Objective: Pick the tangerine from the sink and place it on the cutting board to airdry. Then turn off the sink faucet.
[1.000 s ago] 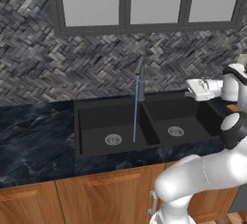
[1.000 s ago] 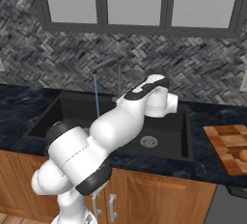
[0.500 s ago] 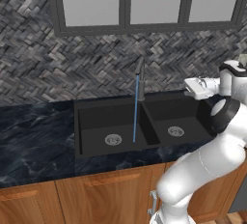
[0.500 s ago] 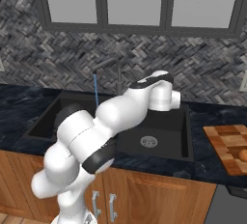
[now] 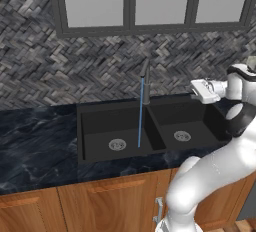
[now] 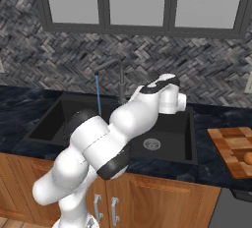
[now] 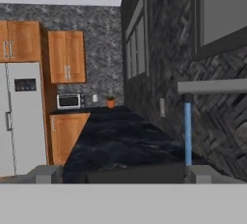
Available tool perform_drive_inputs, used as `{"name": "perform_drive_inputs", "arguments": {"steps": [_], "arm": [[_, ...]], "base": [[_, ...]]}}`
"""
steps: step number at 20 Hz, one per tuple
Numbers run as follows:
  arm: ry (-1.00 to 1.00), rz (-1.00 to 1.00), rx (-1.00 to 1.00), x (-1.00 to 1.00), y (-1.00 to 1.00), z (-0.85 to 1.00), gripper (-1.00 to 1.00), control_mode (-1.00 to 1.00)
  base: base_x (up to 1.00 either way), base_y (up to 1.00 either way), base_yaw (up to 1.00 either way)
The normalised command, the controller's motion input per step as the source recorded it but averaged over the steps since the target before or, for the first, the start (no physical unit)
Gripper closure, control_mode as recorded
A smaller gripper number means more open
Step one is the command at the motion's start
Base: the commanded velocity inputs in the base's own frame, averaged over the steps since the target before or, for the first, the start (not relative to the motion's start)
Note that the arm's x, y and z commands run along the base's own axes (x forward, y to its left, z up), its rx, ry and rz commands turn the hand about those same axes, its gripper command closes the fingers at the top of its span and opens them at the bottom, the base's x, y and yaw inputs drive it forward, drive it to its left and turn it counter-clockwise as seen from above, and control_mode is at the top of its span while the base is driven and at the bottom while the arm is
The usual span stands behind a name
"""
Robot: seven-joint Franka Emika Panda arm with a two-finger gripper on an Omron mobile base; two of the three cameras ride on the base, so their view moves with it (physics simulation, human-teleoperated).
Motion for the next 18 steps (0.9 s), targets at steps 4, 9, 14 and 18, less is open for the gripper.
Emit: {"name": "perform_drive_inputs", "arguments": {"steps": [4,9,14,18], "arm": [[0.0,-0.05,0.0,0.2,0.11,0.0,-1.0,-1.0],[0.0,-0.09,0.0,0.17,0.22,0.0,-1.0,-1.0],[0.02,-0.16,0.0,0.02,0.15,-0.01,-1.0,-1.0],[0.04,-0.18,0.0,0.04,0.11,-0.05,-1.0,-1.0]], "base": [[0.0,0.0,0.0],[0.0,0.0,0.0],[0.0,0.0,0.0],[0.0,0.0,0.0]]}}
